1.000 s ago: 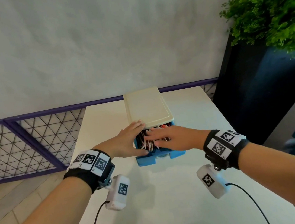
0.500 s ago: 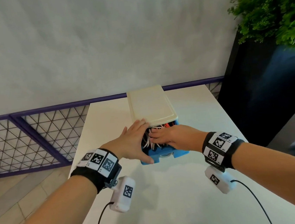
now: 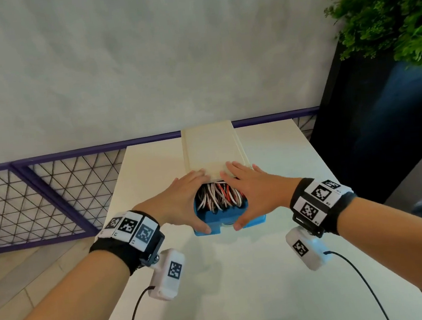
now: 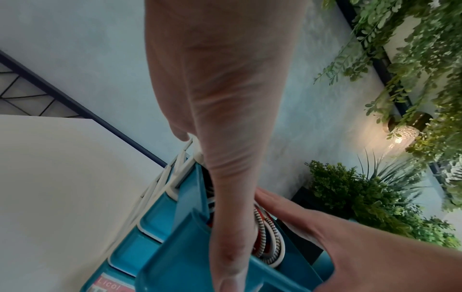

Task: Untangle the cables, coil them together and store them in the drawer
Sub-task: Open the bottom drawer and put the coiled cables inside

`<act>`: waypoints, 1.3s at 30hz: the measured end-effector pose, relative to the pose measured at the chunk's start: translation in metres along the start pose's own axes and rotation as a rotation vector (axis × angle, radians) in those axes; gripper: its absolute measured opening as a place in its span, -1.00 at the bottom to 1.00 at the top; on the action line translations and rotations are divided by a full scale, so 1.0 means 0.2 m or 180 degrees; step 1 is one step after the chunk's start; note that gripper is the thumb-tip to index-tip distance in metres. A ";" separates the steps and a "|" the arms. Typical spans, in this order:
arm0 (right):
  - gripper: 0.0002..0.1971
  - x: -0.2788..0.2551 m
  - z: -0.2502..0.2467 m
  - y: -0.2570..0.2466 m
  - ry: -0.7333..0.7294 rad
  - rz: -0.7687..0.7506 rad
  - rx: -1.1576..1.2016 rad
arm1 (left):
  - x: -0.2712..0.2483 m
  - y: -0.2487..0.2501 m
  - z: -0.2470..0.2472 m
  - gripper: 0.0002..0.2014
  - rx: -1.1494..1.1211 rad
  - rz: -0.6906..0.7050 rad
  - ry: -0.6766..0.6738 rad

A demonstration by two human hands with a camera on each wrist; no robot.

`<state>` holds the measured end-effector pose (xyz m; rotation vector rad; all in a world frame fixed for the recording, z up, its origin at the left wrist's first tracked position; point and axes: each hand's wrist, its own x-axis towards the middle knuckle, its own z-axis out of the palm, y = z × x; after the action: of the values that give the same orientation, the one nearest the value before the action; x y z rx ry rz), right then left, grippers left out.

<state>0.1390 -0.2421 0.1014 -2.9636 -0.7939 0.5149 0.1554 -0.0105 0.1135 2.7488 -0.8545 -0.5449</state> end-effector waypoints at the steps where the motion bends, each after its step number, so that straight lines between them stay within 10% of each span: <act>1: 0.30 0.01 0.00 0.00 0.0080 0.0003 -0.0051 | 0.00 0.00 -0.01 0.18 -0.0009 0.0005 0.0041; 23: -0.73 0.05 0.08 0.02 0.1544 0.0034 0.0492 | 0.05 -0.01 0.01 -0.72 0.0074 -0.0107 0.0784; 39: -0.60 0.09 0.02 0.00 0.1817 0.0308 0.0263 | 0.12 0.04 0.05 -0.67 0.0381 -0.0124 0.1609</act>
<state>0.1527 -0.2330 0.0911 -2.8392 -0.5498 -0.2881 0.1660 -0.0329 0.1004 2.8105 -0.7229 0.2039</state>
